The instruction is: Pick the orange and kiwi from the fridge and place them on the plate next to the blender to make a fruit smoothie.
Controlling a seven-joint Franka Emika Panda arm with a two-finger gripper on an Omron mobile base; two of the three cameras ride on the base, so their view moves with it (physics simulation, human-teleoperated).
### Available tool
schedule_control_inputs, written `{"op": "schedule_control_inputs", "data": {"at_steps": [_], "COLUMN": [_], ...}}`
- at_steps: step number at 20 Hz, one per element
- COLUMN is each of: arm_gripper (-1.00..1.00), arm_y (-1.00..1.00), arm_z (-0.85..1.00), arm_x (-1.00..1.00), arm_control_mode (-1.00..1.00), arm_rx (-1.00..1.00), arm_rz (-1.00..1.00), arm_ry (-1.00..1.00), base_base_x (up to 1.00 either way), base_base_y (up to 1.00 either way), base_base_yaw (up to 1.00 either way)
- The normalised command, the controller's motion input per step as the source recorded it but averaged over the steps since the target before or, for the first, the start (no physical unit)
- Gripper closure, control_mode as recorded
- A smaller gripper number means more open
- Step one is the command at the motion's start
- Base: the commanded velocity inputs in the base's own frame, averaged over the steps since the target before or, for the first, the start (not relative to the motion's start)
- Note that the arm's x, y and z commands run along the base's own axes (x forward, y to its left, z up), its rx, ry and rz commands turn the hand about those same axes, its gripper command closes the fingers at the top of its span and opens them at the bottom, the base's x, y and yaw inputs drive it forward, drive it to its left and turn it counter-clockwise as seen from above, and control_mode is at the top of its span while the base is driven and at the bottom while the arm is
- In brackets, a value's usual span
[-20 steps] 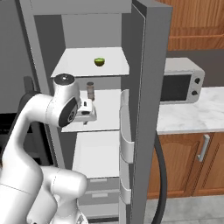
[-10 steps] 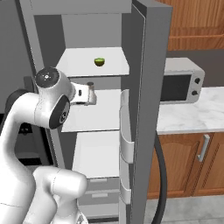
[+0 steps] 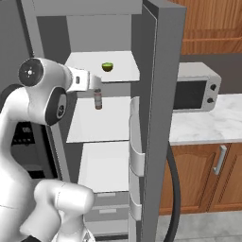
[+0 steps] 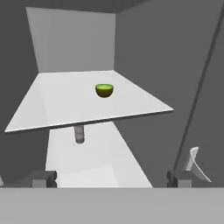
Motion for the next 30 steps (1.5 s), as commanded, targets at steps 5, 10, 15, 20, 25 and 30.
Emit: {"op": "schedule_control_inputs", "data": {"at_steps": [5,10,15,20,25,30], "arm_gripper": [-1.0,-1.0,-1.0,-1.0,-1.0,-1.0], "arm_y": [-0.01,0.0,0.0,0.0,0.0,0.0], "arm_z": [0.09,0.01,0.0,-0.23,-0.29,-0.2], "arm_x": [0.85,0.86,0.74,0.42,0.52,0.58], "arm_control_mode": [-1.0,-1.0,-1.0,-1.0,-1.0,-1.0], "arm_rx": [0.1,0.01,0.0,0.0,0.0,0.0], "arm_rz": [0.0,0.05,0.06,0.02,0.01,0.0], "arm_ry": [0.02,0.15,0.25,0.12,0.02,0.0], "base_base_x": [0.0,0.0,0.0,0.0,0.0,0.0], "base_base_y": [0.0,0.0,0.0,0.0,0.0,0.0], "base_base_yaw": [0.0,0.0,0.0,0.0,0.0,0.0]}}
